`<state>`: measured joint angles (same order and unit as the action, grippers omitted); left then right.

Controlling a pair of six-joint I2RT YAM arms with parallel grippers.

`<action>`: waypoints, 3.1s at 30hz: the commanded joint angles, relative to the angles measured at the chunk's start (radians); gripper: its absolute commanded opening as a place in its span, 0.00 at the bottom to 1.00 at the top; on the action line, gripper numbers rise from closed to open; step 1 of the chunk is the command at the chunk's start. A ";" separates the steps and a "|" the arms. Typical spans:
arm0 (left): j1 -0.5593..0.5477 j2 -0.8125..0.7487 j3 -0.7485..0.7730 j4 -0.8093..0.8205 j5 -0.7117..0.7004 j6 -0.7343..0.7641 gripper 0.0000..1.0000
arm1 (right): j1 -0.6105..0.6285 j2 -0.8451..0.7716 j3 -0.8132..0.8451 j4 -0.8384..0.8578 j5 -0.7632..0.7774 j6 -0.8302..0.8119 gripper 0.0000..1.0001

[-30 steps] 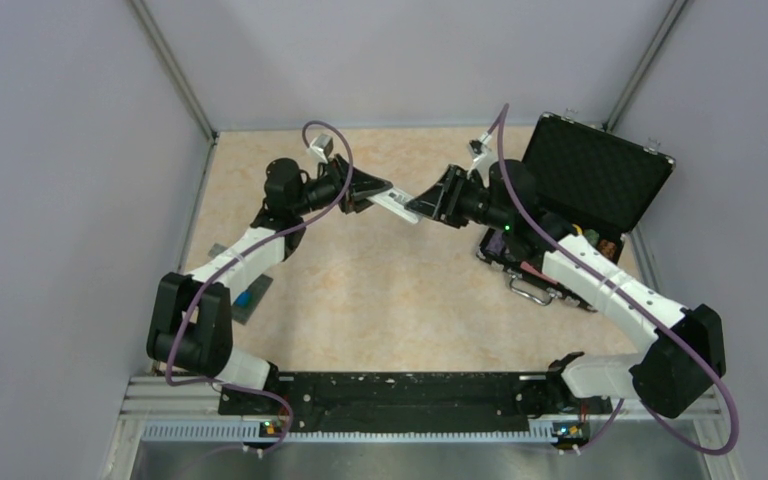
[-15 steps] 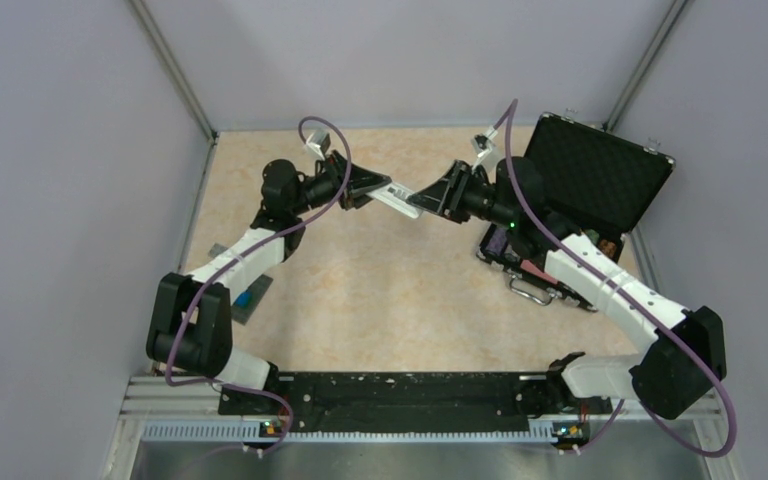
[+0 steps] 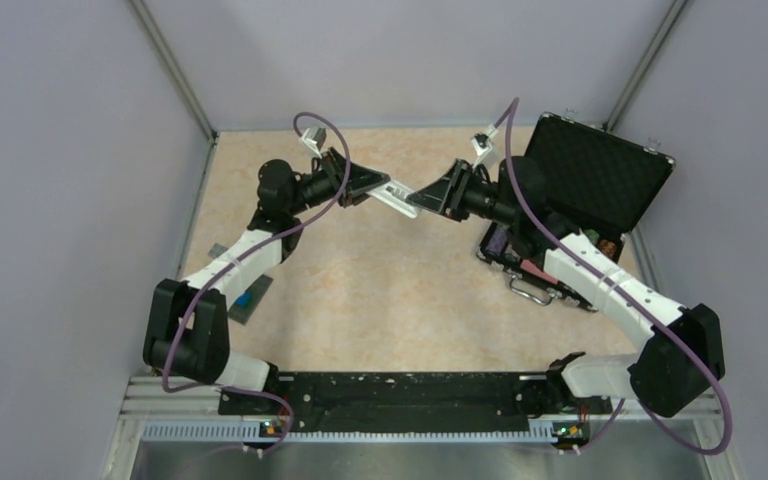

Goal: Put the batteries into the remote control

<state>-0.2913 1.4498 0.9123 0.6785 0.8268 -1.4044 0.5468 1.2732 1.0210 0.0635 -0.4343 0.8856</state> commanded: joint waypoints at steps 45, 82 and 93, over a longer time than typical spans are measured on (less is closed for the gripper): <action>-0.084 -0.093 0.231 -0.385 0.238 0.520 0.01 | -0.028 0.061 0.085 0.023 -0.546 -0.322 0.39; -0.206 -0.085 0.250 -0.839 -0.652 0.494 0.52 | 0.188 0.158 0.187 -0.149 0.174 -0.628 0.09; -0.214 -0.059 0.303 -0.866 -0.649 0.557 0.01 | 0.186 0.161 0.219 -0.197 0.118 -0.625 0.62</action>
<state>-0.4992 1.3857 1.1587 -0.1707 0.2028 -0.9024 0.7250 1.4475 1.1843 -0.1452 -0.2932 0.2916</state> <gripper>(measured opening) 0.576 0.429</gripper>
